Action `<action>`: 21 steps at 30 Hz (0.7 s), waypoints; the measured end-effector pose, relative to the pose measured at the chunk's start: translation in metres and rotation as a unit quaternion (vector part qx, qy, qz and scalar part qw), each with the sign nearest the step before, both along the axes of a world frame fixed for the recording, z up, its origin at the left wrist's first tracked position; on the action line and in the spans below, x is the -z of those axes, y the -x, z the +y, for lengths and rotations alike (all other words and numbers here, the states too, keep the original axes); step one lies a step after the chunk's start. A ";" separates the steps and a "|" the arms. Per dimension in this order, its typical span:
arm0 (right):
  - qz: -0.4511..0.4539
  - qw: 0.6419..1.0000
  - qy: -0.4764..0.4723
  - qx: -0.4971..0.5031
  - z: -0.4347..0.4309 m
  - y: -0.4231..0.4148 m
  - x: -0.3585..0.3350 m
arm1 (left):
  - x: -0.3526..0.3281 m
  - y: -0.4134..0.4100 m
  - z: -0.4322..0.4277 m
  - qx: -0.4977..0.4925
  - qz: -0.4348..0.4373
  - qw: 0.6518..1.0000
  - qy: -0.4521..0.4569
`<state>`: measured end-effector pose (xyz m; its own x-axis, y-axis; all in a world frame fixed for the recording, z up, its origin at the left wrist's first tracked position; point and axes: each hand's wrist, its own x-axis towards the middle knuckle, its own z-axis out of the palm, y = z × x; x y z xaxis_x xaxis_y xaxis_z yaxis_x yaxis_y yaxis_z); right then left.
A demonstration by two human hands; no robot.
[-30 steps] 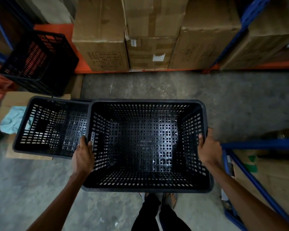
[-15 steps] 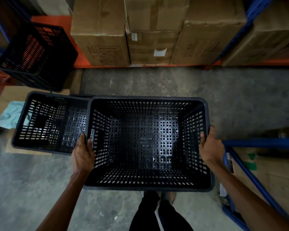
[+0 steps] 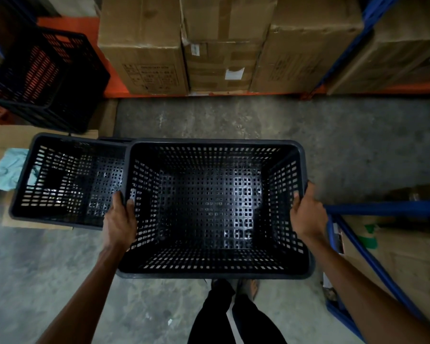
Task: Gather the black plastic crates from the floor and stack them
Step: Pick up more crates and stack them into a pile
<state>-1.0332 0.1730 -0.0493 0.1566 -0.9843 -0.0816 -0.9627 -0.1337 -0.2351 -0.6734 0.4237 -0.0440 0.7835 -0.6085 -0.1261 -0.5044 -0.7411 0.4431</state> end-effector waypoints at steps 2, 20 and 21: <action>-0.014 0.999 -0.026 -0.035 -0.003 0.002 -0.002 | -0.002 -0.002 0.000 0.022 0.019 1.000 -0.009; 0.069 0.983 -0.027 -0.170 0.002 0.006 -0.004 | 0.020 -0.019 0.005 0.191 -0.072 0.978 -0.036; 0.071 0.983 -0.029 -0.168 0.002 0.006 -0.005 | 0.021 -0.020 0.005 0.189 -0.072 0.978 -0.039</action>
